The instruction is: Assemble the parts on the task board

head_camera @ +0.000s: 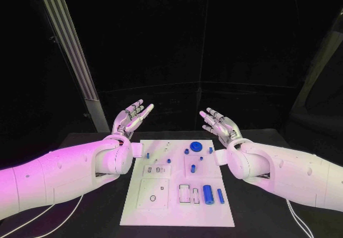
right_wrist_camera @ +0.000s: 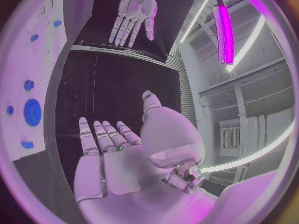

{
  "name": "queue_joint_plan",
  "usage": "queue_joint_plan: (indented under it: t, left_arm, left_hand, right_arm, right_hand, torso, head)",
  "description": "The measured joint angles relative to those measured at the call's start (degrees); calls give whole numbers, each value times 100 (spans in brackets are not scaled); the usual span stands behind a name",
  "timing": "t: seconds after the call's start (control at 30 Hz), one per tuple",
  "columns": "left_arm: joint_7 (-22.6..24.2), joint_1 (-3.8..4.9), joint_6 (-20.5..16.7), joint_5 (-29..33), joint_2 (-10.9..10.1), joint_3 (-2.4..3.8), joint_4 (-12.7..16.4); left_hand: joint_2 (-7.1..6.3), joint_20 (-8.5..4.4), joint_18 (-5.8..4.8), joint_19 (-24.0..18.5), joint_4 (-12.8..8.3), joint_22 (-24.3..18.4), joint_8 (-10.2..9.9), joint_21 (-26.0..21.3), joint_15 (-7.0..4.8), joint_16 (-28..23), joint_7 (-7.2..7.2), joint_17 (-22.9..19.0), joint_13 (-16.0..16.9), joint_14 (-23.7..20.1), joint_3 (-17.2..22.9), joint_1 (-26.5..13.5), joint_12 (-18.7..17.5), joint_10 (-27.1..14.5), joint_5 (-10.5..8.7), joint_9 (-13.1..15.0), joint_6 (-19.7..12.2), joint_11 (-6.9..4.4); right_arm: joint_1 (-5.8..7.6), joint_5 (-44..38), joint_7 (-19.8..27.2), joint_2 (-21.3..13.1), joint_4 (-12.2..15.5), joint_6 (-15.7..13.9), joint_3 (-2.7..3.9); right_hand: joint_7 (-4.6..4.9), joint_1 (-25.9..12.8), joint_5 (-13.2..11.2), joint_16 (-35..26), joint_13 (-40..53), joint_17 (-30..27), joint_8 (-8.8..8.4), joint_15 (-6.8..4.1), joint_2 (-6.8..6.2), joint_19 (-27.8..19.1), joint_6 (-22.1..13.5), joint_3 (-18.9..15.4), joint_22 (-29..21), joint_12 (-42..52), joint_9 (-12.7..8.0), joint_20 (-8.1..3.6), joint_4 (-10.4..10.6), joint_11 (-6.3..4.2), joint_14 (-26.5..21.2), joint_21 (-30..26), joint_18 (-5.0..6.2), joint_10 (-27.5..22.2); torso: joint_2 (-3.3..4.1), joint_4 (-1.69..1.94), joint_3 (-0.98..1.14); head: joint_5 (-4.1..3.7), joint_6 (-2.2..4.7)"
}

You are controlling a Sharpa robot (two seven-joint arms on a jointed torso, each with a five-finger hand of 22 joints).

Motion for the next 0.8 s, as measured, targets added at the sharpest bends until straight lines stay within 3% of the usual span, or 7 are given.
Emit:
queue_joint_plan:
  t: [0.23, 0.3, 0.4, 0.47, 0.57, 0.67, 0.8]
  left_arm:
    - [111, 4, 211, 173, 3, -7, -13]
    - [123, 4, 250, 194, -13, -7, -22]
    - [143, 4, 333, 236, -161, -7, -45]
    - [152, 4, 376, 257, -251, -7, -35]
    - [159, 4, 433, 261, -329, -8, 26]
    - [165, 4, 510, 248, -409, -8, 96]
    - [169, 4, 656, 184, -512, -10, 189]
  left_hand:
    - [0, 7, 5, 7, 9, 0, 22, 22, 22, 13, 2, 3, 0, 22, 4, 37, 21, 8, 0, 2, 13, 9]
    - [0, 32, 8, 32, 9, 11, 23, 24, 33, 45, 10, 17, 9, 109, 4, 37, 21, 63, 0, 13, 64, 41]
    - [77, 50, 8, 251, 9, 56, 54, 121, 67, 135, 13, 66, 27, 446, 4, 114, 57, 259, 0, 30, 234, 73]
    - [131, 48, 7, 635, -5, 130, 115, 262, 70, 264, 29, 130, 52, 927, -10, 168, 103, 554, 0, 56, 497, 97]
    - [225, 36, 60, 1448, -142, 273, 225, 561, 1, 488, 68, 217, 110, 1651, -38, 263, 221, 1309, 0, 109, 1080, 83]
    - [298, 18, 279, 2612, -264, 474, 361, 1022, -175, 710, 149, 284, 207, 2268, -77, 335, 467, 2618, 0, 170, 1824, -25]
    - [358, -60, 387, 3474, -325, 585, 575, 1411, -405, 977, 331, 369, 224, 3111, -139, 358, 637, 3366, 0, 243, 2883, -160]
  right_arm:
    - [61, -227, -176, 60, -161, 674, -28]
    - [63, -318, -190, 54, -208, 739, -32]
    - [63, -614, -190, -42, -399, 750, -34]
    - [63, -818, -185, -81, -464, 721, -33]
    - [64, -1086, -179, -93, -464, 680, -30]
    - [68, -1394, -177, -129, -453, 633, -28]
    - [70, -1821, -178, -193, -437, 592, -28]
  right_hand:
    - [26, 510, -225, 106, 50, 60, 64, 143, 17, 616, 410, 58, 126, 98, 50, 40, -302, 150, 572, 245, 150, 494]
    - [45, 779, -397, 215, 92, 112, 137, 179, -1, 1153, 734, 128, 226, 180, 91, 29, -502, 201, 1135, 444, 323, 930]
    - [121, 1269, -666, 572, 226, 244, 403, 82, -56, 2221, 1881, 283, 420, 510, 226, 16, -900, 146, 2755, 892, 499, 2474]
    - [203, 1430, -706, 749, 277, 275, 591, -54, -105, 2606, 2702, 327, 480, 724, 308, 7, -1093, 27, 3526, 1091, 662, 3421]
    - [331, 1502, -758, 811, 253, 258, 710, -190, -137, 2935, 3467, 358, 511, 788, 341, -24, -1275, -99, 4037, 1253, 672, 3952]
    - [423, 1561, -838, 811, 219, 236, 711, -271, -135, 3151, 3847, 374, 515, 764, 327, -91, -1416, -160, 4341, 1355, 760, 4210]
    - [504, 1614, -881, 811, 218, 230, 676, -373, -144, 3458, 4096, 391, 544, 677, 275, -201, -1581, -239, 4693, 1509, 759, 4475]
  torso:
    - [1, -1, 0]
    - [1, -1, -1]
    - [5, -1, -7]
    - [13, -5, -12]
    - [37, -15, -19]
    - [80, -20, -24]
    - [141, -23, -24]
  head:
    - [0, 0]
    - [0, -21]
    - [-31, -82]
    - [-32, -89]
    - [-29, -86]
    - [-35, -74]
    - [-49, -63]
